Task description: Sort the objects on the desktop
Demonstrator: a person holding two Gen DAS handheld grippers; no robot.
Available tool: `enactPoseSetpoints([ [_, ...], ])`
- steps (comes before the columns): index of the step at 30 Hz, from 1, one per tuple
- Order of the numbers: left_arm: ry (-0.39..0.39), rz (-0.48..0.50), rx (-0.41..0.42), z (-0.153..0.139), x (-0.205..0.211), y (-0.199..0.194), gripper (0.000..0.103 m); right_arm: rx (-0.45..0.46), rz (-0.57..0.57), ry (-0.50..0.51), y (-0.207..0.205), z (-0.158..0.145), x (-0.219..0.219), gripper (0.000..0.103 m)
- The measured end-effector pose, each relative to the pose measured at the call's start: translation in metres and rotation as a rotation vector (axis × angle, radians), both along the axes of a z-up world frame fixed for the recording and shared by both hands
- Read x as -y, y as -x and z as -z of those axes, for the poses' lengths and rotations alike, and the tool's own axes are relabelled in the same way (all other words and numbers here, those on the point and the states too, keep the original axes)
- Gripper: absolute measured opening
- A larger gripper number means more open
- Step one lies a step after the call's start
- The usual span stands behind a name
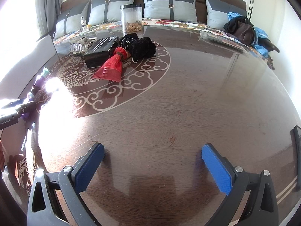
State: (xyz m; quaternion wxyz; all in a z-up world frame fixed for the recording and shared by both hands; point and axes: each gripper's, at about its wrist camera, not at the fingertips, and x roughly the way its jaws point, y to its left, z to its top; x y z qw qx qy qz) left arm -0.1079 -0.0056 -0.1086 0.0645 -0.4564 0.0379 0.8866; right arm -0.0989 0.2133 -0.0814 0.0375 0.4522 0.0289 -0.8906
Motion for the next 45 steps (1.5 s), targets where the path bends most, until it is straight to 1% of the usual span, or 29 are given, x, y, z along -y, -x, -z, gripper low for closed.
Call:
enactPoseSetpoints([
  [6,-0.009,0.014,-0.033,0.001,0.002,-0.007,0.052,0.0,0.0,0.0,0.0,0.0,0.0,0.103],
  [11,-0.016,0.011,-0.038,0.002,0.003,-0.008,0.054,0.0,0.0,0.0,0.0,0.0,0.0,0.103],
  [12,-0.019,0.014,-0.035,0.002,0.003,-0.007,0.06,0.0,0.0,0.0,0.0,0.0,0.0,0.103],
  [13,-0.015,0.017,-0.027,0.003,0.002,-0.007,0.078,0.0,0.0,0.001,0.0,0.0,0.0,0.103],
  [15,0.006,-0.009,0.02,0.008,0.001,-0.001,0.103,0.0,0.0,0.0,0.0,0.0,0.0,0.103],
  [16,-0.012,-0.017,0.023,0.008,0.004,0.0,0.103,0.0,0.0,0.0,0.0,0.0,0.0,0.103],
  [45,-0.007,-0.016,0.023,0.011,0.004,0.0,0.103,-0.001,0.0,0.0,0.0,0.0,0.0,0.103],
])
